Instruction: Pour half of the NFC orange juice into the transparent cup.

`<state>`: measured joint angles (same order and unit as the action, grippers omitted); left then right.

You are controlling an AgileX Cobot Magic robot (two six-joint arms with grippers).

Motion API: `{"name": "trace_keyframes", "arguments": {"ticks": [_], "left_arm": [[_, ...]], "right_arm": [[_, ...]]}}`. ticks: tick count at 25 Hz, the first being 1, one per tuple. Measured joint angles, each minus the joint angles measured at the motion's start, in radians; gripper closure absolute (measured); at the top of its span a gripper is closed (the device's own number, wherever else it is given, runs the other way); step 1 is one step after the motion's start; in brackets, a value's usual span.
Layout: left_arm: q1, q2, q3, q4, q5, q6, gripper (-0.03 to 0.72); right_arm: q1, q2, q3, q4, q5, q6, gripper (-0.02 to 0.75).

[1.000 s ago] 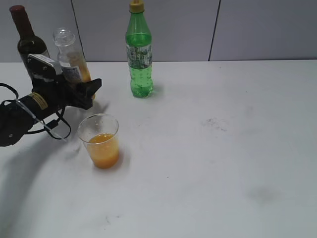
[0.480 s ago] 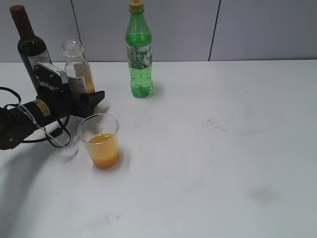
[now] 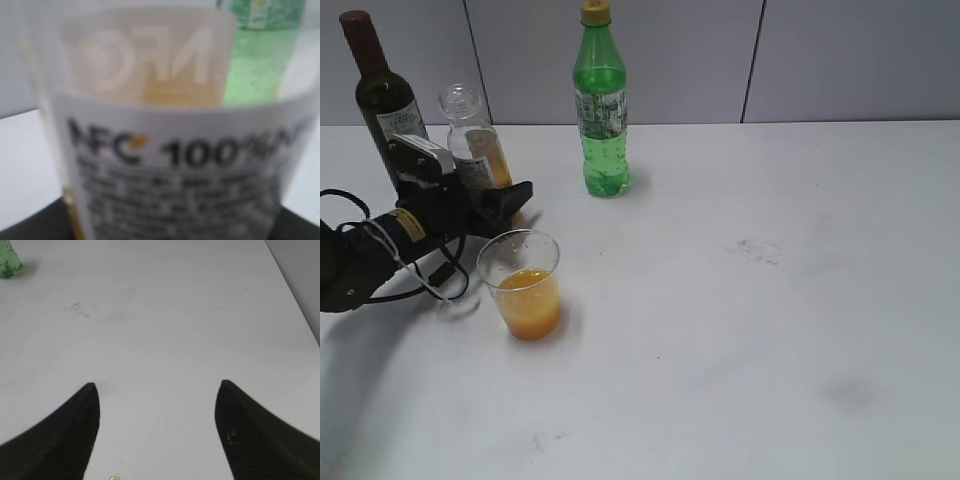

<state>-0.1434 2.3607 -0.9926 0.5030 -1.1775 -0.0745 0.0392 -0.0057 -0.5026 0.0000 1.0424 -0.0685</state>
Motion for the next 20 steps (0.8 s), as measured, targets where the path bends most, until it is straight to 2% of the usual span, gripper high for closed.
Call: {"name": "trace_keyframes", "arguments": {"ticks": [13,20], "left_arm": [[0.000,0.003,-0.035,-0.002,0.014,0.000,0.092],[0.000,-0.028,-0.006,-0.002,-0.005,0.000,0.084]], "right_arm": [[0.000,0.000,0.000,0.000,0.000,0.000,0.186],[0.000,0.000,0.000,0.000,0.000,0.000,0.186]]}}
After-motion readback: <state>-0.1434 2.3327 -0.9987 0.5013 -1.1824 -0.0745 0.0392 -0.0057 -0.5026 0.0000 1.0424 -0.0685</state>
